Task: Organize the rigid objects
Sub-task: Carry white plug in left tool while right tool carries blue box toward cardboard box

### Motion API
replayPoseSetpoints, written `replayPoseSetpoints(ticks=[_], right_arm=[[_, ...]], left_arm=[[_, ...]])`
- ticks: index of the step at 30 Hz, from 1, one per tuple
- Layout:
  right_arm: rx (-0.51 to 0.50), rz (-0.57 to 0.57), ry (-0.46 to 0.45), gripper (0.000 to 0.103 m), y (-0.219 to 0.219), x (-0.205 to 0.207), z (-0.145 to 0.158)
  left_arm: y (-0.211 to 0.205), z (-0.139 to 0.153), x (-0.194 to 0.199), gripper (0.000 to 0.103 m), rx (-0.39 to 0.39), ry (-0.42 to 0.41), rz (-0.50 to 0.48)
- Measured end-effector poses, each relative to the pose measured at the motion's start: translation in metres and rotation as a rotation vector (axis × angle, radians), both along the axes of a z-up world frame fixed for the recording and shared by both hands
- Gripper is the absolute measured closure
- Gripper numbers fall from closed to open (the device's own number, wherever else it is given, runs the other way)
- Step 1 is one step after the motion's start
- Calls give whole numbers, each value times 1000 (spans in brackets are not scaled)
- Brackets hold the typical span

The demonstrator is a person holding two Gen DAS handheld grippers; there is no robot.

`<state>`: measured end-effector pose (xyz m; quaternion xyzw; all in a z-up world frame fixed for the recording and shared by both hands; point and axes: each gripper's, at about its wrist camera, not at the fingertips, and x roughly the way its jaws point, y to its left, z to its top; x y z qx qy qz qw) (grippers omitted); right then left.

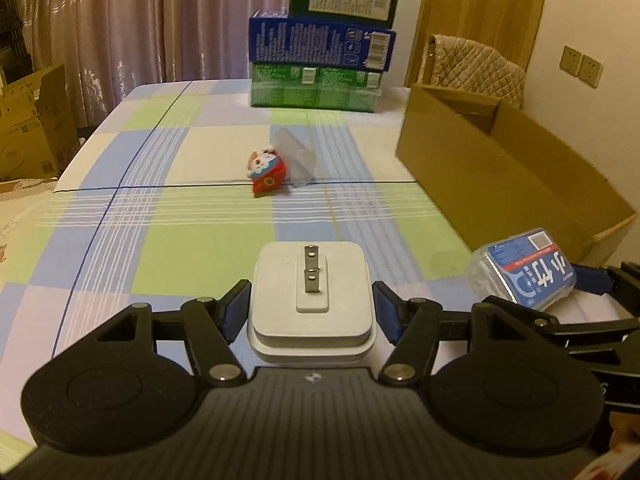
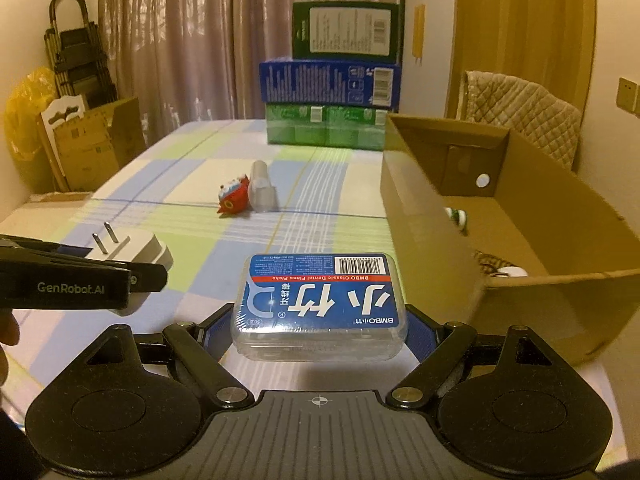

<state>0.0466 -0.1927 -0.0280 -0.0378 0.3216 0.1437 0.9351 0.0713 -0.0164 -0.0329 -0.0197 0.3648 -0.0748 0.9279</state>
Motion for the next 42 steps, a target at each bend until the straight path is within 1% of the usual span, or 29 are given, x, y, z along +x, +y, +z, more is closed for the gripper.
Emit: replayPoseSetpoints(ticks=[6,15,21,26,28,34,38,42], right_arm=[[21,-20,-8,20,-14,-17,25],[29,-36,-19,20,-31,-36,44],[51,-59,-44,20,-44,-43,58],[67,-95,-57,20,-60,-46,68],[88,-117,-52,20,-70,-45,69],[98,-201,-59,20,-107,-43,74],[83,-258,-84,20,-134,-38,80],[69,-290,-96,20,-157,-29,85]], left_arm=[[-17,24,-16,43,-14,-13,-14],[-33,50,-32,43,-23,-44,-38],[-39,54,-36,43,-37,-48,-48],[-54,57,-38,43,-50,-51,-83],[-62,58,-38,43,-50,-51,-99],[-91,59,-33,43,-50,-42,-155],[-112,61,-29,43,-54,-44,-196],[-133,67,-22,43,-62,-54,-238]])
